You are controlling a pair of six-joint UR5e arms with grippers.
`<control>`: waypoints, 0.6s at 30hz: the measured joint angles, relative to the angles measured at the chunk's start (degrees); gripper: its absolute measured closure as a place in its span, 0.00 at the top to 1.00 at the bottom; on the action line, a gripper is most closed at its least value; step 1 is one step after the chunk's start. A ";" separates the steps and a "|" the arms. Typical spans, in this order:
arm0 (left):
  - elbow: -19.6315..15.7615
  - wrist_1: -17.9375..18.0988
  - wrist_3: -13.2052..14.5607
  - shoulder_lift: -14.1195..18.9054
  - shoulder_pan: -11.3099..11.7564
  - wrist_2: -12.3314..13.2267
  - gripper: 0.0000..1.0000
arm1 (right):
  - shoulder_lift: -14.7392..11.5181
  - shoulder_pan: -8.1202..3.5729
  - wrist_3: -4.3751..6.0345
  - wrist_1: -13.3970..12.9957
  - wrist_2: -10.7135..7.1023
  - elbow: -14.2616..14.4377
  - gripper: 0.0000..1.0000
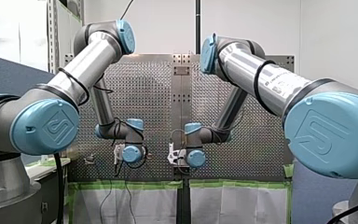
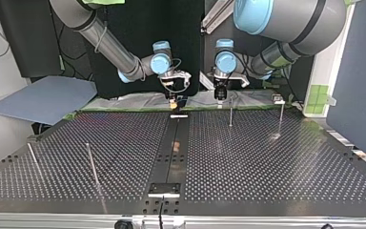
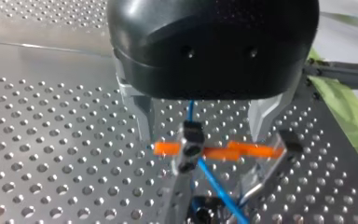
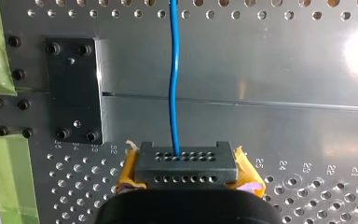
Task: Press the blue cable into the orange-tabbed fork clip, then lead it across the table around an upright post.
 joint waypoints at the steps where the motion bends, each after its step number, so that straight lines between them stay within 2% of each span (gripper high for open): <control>1: 0.11 -0.04 0.14 0.00 -0.01 -0.33 1.00 | 0.01 0.00 0.00 0.00 0.00 -0.01 0.00; 18: 1.42 -0.15 0.35 0.00 -0.98 -2.22 1.00 | 0.03 0.01 -0.05 -0.04 0.00 -0.01 0.00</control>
